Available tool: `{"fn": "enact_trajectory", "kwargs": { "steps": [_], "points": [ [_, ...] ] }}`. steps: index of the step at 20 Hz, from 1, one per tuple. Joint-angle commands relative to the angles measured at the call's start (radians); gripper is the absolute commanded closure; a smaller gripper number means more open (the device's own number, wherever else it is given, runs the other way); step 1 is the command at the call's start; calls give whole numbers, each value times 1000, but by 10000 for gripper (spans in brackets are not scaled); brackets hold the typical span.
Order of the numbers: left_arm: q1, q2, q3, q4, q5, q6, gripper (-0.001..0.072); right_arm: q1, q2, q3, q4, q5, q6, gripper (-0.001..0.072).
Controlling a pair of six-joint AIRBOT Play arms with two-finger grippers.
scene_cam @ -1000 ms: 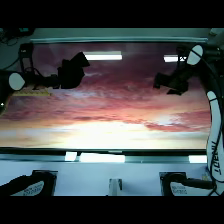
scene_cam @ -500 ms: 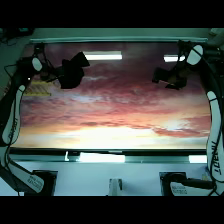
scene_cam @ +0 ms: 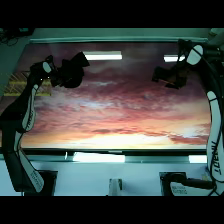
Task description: Fold the shirts.
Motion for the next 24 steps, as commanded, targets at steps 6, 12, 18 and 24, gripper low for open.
{"fn": "enact_trajectory", "kwargs": {
  "steps": [6, 12, 18, 24],
  "points": [
    [-19, 213, 10, -97, 86, 199, 674, 1, 24, 26, -1, -146, -76, 48],
    [-246, 800, -13, -94, 106, 461, 673, 1, 300, 50, -73, -127, -177, 48],
    [-546, 1096, -333, -74, 97, 332, 673, 1, 543, 50, -80, 32, -181, 48],
    [-740, 1016, -948, -71, 315, 151, 672, 1, 561, 24, -70, 317, -171, 48]
  ]
}}
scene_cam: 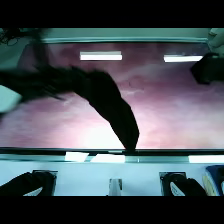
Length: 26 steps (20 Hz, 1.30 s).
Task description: Fold the shirts.
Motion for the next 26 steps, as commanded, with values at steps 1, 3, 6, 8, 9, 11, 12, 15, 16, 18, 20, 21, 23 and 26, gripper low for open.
{"fn": "enact_trajectory", "kwargs": {
  "steps": [1, 3, 6, 8, 9, 11, 12, 15, 16, 18, 20, 21, 23, 26],
  "points": [
    [-94, -48, -346, 1, 191, -156, 672, 1, 14, -39, 26, 131, 31, 48],
    [-79, -93, -422, 0, 196, -290, 562, 1, 13, -105, 63, 124, 53, 48],
    [-1, -89, -380, 2, 109, -251, -13, 1, 13, -245, 150, 114, 71, 48],
    [108, -72, -284, 18, -16, -108, -13, 1, 13, -358, 174, 107, 70, 47],
    [177, -70, -228, 48, -87, -79, -13, 1, 13, -420, 174, 95, 70, 47],
    [325, -82, -167, 69, -168, -80, -13, 1, 13, -546, 179, 59, 70, 46],
    [390, -98, -166, 43, -182, -80, -12, 1, 13, -608, 189, 33, 70, 46],
    [483, -230, -166, -168, -260, 9, -11, 1, 13, -795, 256, -35, 70, 46],
    [475, -285, -166, -243, -274, 53, -10, 1, 13, -845, 281, -52, 69, 46],
    [435, -374, -166, -360, -269, 119, -10, 1, 13, -933, 311, -86, 55, 45],
    [388, -444, -166, -420, -263, 130, -5, 1, 13, -999, 321, -116, 50, 41],
    [367, -472, -166, -422, -265, 130, -4, 1, 13, -1027, 327, -128, 49, 37],
    [334, -509, -166, -422, -264, 131, 70, 1, 13, -1076, 351, -168, 40, 36],
    [335, -515, -164, -422, -264, 142, 572, 1, 13, -1148, 401, -266, 32, 34]
  ]
}}
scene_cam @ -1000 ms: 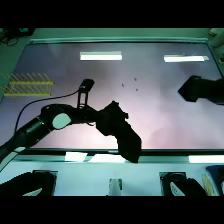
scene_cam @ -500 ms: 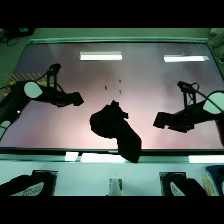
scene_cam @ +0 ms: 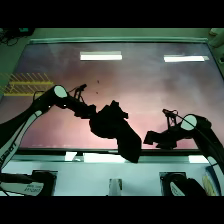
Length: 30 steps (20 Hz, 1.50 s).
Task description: Fold the shirts.
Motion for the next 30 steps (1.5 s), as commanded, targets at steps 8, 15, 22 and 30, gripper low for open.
{"fn": "enact_trajectory", "kwargs": {
  "steps": [8, 15, 22, 30],
  "points": [
    [22, 16, 3, -23, -23, 63, 673, 2, -129, -206, 320, -318, -155, 35],
    [22, 69, 3, -23, -5, 64, 673, 3, -344, -201, 586, -346, -344, 52],
    [32, 257, 34, -4, 61, 112, 674, 7, -276, 37, 596, -137, -455, 690],
    [251, 703, 627, 153, 362, 80, 674, 7, 112, 1018, -5, -225, -211, 689]
  ]
}}
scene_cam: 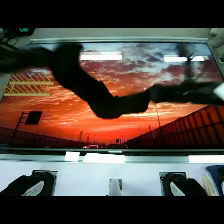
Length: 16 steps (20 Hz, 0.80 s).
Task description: Fold the shirts.
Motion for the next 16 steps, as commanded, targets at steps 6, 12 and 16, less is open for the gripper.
{"fn": "enact_trajectory", "kwargs": {
  "steps": [6, 12, 16],
  "points": [
    [126, 300, 381, 37, 369, -56, 674, 1, 267, 562, -449, -161, 258, 689],
    [126, 268, 376, 348, 59, -53, 674, 1, 227, 562, -601, 19, 258, 689],
    [125, 188, 279, 410, -165, -56, 673, 1, 74, 504, -604, 283, 253, 689]
  ]
}}
